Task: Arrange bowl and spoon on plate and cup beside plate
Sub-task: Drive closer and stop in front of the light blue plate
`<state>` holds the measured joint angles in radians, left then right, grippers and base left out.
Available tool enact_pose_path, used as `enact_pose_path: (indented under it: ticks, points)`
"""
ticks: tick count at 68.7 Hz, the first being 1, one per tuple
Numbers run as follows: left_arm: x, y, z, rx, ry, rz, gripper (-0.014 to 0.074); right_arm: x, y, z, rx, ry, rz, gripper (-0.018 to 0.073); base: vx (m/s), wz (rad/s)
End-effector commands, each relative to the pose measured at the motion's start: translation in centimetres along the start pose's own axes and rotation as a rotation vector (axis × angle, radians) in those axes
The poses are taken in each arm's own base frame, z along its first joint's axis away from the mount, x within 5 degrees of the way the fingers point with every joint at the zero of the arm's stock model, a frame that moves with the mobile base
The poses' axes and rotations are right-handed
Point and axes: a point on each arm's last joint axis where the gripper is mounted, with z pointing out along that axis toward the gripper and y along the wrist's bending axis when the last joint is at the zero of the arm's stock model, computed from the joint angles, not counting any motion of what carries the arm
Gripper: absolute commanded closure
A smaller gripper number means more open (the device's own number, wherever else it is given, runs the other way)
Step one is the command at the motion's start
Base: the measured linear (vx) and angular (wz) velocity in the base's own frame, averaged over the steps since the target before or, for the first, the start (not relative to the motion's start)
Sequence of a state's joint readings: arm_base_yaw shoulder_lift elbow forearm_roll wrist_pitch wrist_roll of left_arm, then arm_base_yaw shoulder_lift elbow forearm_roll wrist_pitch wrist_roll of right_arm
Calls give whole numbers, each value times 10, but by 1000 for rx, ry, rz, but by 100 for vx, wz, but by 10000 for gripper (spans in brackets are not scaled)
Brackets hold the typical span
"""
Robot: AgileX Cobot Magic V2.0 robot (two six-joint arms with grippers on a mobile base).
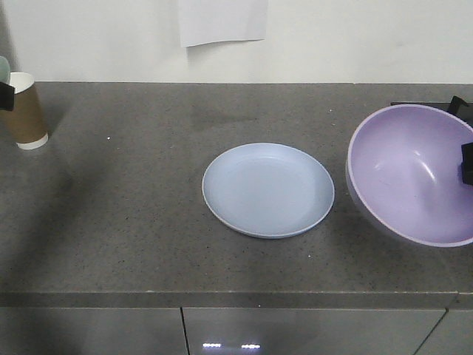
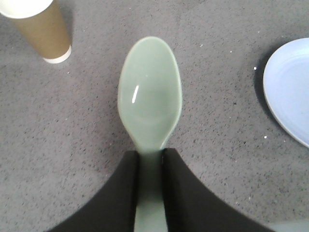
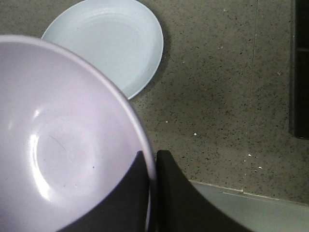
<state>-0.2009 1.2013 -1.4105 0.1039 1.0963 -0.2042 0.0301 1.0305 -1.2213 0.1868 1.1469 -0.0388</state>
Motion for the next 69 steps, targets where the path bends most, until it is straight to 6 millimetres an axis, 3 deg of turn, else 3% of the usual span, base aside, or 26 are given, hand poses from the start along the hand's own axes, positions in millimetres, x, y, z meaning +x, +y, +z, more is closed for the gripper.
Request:
enact_pose_path:
  ticks: [1, 69]
  points:
    - [-8, -1, -14, 16, -96, 1, 603, -8, 2, -12, -7, -93, -8, 565, 9, -10]
    - [-8, -1, -14, 16, -96, 1, 603, -8, 2, -12, -7, -93, -8, 565, 7, -6]
